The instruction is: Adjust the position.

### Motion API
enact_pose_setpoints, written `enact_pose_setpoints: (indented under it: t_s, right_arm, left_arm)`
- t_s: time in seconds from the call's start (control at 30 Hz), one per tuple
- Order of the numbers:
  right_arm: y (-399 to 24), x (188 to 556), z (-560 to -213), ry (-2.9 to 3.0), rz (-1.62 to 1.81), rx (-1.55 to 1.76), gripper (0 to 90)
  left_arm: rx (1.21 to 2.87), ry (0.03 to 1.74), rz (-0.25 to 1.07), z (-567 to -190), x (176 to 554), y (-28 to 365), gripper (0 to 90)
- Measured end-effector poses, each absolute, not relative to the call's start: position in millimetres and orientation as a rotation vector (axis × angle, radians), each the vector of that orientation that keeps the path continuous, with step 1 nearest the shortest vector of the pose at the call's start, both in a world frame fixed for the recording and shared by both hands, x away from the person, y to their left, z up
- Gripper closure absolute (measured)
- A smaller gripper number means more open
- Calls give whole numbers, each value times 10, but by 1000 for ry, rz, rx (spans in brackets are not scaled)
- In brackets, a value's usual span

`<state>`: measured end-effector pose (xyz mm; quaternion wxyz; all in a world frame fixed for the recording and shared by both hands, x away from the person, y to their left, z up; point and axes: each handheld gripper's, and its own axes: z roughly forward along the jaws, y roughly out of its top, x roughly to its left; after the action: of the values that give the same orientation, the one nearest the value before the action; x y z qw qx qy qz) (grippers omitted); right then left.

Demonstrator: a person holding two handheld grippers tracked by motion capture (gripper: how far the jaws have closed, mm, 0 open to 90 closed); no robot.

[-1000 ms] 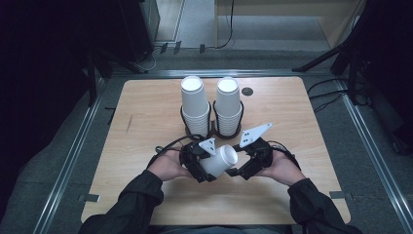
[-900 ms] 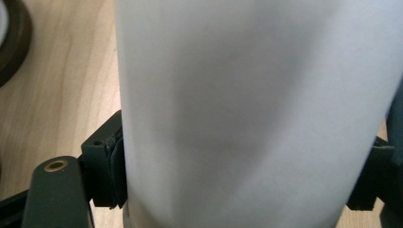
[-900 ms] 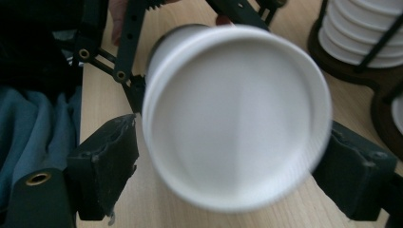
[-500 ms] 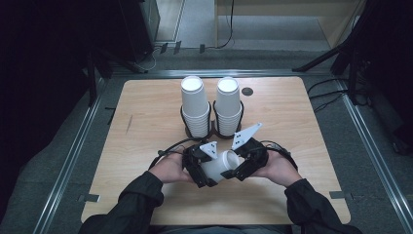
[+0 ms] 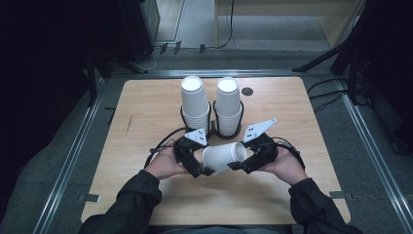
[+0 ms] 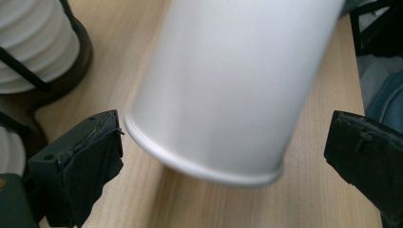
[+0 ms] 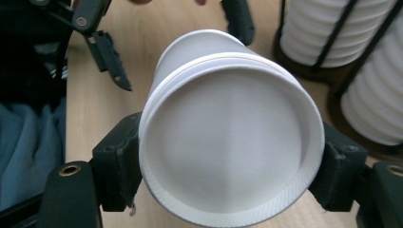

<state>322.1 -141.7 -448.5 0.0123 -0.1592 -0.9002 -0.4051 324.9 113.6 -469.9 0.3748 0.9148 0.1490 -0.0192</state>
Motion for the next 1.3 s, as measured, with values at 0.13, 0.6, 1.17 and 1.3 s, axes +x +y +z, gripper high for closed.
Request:
enact_pose_setpoints:
  t_s: [0.13, 0.6, 1.17, 1.3]
  right_arm:
    - [-1474, 3246, -4438, -2762, -1316, -531, 249]
    - [-1615, 3240, -4286, -2601, -1566, -529, 249]
    - [-1523, 3227, -4329, -2474, -1598, -461, 249]
    - [-1546, 3223, -4308, -2461, -1637, -451, 196]
  left_arm:
    - [2288, 411, -43, -4665, 3281, 1212, 0]
    - [2148, 398, -77, -4620, 3269, 1256, 0]
    - [2089, 341, -125, -4545, 3231, 1161, 102]
    - [2102, 336, -128, -4526, 3227, 1173, 130]
